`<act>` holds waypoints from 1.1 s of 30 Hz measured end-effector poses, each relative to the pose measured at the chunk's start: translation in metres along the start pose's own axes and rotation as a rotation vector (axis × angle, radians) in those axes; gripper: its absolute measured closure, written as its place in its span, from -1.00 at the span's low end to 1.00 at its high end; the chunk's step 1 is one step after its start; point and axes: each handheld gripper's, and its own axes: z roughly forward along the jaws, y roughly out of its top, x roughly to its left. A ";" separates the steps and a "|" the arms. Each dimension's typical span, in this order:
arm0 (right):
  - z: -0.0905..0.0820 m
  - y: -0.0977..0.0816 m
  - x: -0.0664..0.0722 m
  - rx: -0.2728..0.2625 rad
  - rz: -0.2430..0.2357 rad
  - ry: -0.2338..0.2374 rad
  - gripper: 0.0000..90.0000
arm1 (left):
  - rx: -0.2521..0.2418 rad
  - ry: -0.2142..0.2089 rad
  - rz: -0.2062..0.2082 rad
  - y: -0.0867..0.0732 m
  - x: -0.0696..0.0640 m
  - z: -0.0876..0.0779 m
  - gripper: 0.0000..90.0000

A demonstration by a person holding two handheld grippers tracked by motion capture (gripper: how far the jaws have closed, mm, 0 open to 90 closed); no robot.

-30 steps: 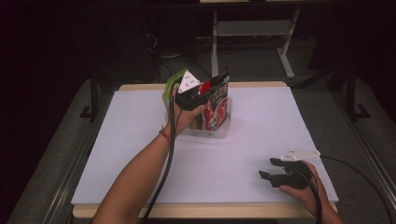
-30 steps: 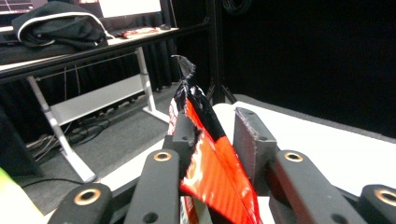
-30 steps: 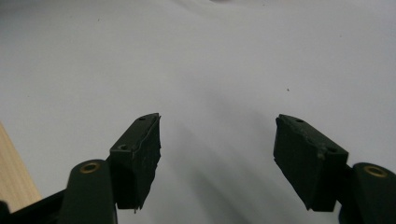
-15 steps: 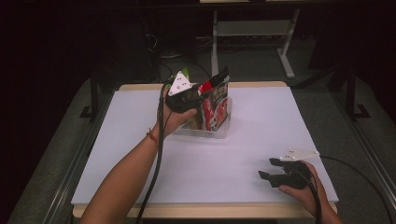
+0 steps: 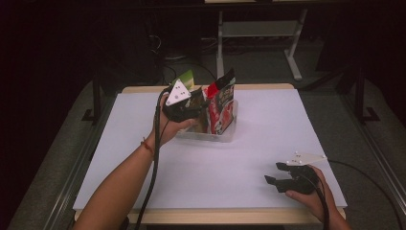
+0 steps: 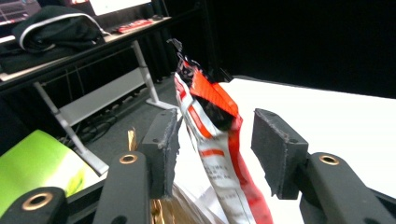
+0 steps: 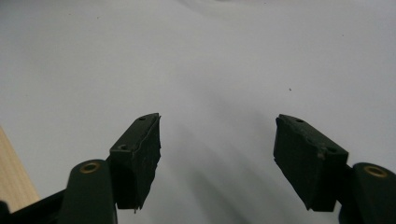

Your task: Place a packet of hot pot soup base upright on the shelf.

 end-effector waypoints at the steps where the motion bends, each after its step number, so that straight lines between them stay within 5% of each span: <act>1: 0.000 0.000 0.000 0.000 0.001 0.000 -0.31 | 0.002 -0.003 -0.001 -0.001 0.000 -0.001 0.11; 22: -0.004 0.001 0.000 -0.025 -0.010 -0.015 -0.32 | 0.067 -0.017 -0.001 -0.028 0.004 -0.031 -0.10; 33: -0.010 0.004 0.003 -0.053 -0.071 -0.058 -0.33 | 0.118 -0.015 0.004 -0.044 0.003 -0.052 -0.26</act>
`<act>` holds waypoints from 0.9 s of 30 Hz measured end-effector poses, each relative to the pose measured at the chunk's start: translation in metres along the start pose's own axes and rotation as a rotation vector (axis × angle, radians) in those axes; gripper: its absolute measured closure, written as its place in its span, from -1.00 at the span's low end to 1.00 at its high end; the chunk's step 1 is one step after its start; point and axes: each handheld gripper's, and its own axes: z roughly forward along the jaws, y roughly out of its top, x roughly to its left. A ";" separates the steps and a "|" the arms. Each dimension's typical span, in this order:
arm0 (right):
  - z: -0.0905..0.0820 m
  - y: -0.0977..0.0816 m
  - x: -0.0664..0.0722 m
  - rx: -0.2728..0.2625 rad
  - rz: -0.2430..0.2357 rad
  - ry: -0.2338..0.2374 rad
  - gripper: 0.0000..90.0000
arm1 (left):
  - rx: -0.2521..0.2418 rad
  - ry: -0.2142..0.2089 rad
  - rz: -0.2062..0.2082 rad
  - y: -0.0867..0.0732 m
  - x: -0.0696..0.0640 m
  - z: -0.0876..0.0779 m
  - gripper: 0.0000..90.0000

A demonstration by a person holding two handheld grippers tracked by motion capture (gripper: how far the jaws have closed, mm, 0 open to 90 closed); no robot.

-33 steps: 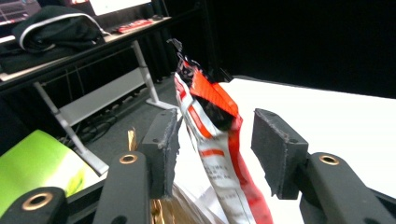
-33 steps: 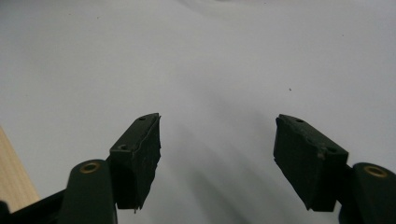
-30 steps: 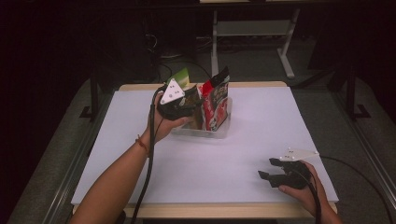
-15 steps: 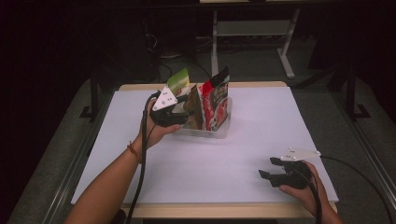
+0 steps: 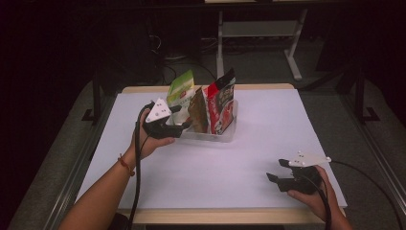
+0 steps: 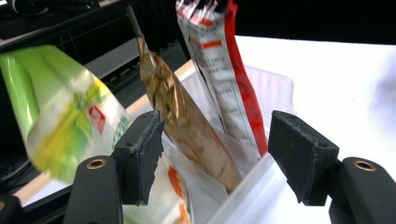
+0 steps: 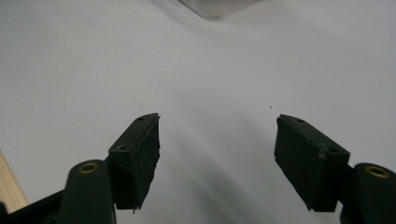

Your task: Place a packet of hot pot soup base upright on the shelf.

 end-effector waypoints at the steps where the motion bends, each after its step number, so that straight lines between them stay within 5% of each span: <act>1: 0.000 0.000 0.000 -0.003 -0.003 -0.002 -0.33 | 0.008 0.004 0.006 -0.003 0.000 -0.002 -0.26; 19: 0.003 0.010 0.002 -0.038 -0.133 -0.097 -0.40 | 0.100 0.006 -0.003 -0.053 -0.003 -0.034 -0.38; 27: -0.003 0.011 0.001 -0.087 -0.145 -0.137 -0.45 | 0.082 0.003 -0.046 -0.075 -0.003 -0.057 -0.40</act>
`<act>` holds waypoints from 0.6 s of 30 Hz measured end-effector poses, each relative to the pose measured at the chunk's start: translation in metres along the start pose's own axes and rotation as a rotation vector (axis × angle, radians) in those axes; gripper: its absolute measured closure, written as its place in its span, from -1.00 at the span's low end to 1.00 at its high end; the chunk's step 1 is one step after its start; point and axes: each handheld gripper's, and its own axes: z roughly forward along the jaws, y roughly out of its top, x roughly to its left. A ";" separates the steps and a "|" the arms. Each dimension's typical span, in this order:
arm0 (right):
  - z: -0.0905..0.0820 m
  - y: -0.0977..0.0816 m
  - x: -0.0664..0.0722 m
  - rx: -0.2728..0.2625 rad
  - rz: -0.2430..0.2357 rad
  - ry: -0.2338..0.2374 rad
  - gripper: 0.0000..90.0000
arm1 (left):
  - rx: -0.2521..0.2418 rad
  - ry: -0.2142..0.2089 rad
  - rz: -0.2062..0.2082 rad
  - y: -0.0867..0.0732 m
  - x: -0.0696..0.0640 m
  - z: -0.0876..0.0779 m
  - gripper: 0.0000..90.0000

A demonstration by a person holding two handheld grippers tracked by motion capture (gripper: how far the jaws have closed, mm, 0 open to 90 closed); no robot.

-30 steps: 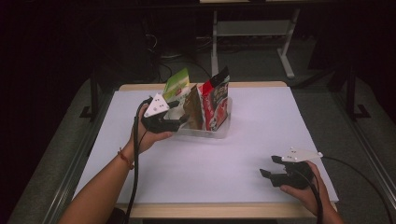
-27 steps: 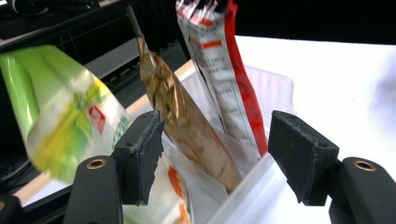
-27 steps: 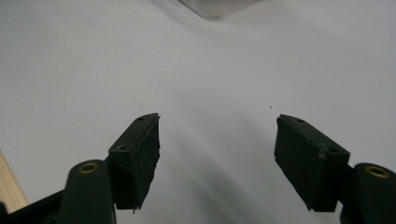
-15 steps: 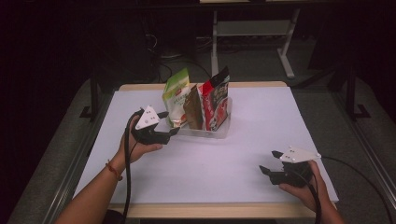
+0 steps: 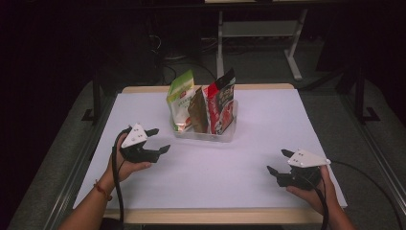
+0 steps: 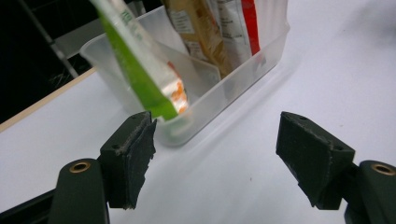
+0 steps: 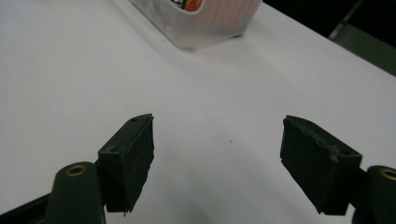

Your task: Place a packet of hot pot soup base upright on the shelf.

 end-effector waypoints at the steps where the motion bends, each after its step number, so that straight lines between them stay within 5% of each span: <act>1: -0.001 0.000 -0.001 -0.008 -0.002 0.000 -0.45 | 0.000 0.001 -0.009 -0.003 0.000 -0.003 -0.40; 5: -0.003 -0.001 -0.002 -0.019 0.001 -0.019 -0.47 | 0.012 0.003 -0.029 -0.011 0.004 -0.013 -0.43; 14: -0.006 0.000 -0.006 -0.048 0.006 -0.071 -0.53 | -0.071 0.039 -0.129 -0.026 0.020 -0.038 -0.44; 18: -0.004 0.001 -0.010 -0.067 0.027 -0.084 -0.58 | -0.029 0.091 -0.081 -0.031 0.019 -0.041 -0.43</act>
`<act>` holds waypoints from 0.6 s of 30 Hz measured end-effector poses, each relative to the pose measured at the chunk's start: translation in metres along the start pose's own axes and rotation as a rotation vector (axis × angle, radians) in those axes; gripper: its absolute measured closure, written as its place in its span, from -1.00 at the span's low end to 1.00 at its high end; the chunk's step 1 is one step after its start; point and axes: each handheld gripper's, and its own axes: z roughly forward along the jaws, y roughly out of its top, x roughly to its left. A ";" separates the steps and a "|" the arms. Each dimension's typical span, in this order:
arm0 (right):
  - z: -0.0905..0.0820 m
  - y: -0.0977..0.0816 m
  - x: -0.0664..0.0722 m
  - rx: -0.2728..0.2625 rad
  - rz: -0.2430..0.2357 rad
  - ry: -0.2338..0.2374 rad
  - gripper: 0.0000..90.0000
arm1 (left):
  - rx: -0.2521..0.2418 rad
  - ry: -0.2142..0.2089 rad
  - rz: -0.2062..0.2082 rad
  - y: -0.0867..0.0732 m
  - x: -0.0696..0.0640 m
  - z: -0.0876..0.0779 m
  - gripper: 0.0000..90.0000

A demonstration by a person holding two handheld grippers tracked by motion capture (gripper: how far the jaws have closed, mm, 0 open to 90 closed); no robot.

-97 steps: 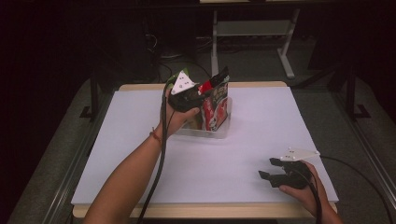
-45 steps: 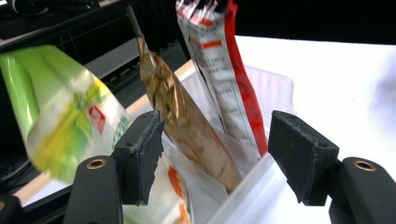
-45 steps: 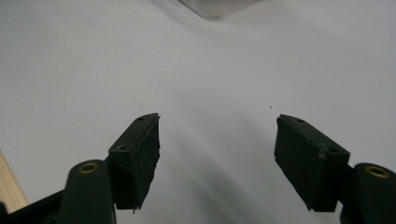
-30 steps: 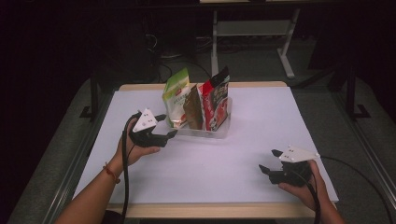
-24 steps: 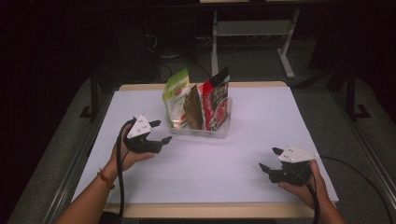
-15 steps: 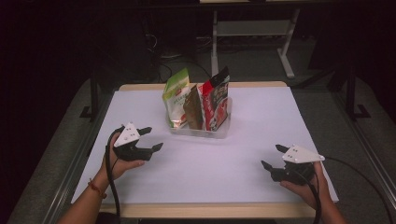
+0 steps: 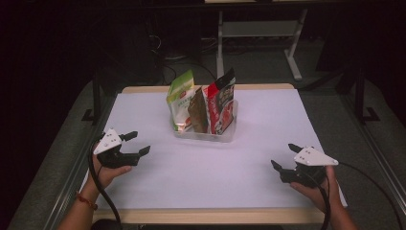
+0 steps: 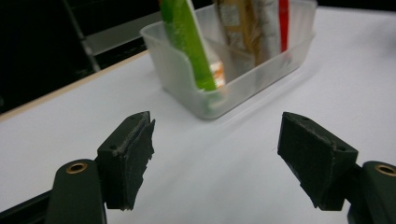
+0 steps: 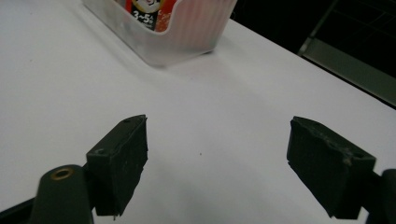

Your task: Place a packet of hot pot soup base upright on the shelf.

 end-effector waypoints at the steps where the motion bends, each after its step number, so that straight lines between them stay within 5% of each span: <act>1: 0.001 0.001 -0.001 -0.005 0.004 0.002 -0.58 | 0.005 0.004 -0.008 -0.003 0.000 -0.001 -0.43; 18: 0.007 0.002 -0.002 -0.033 0.011 0.000 -0.58 | 0.030 0.083 -0.036 -0.051 0.002 -0.035 -0.43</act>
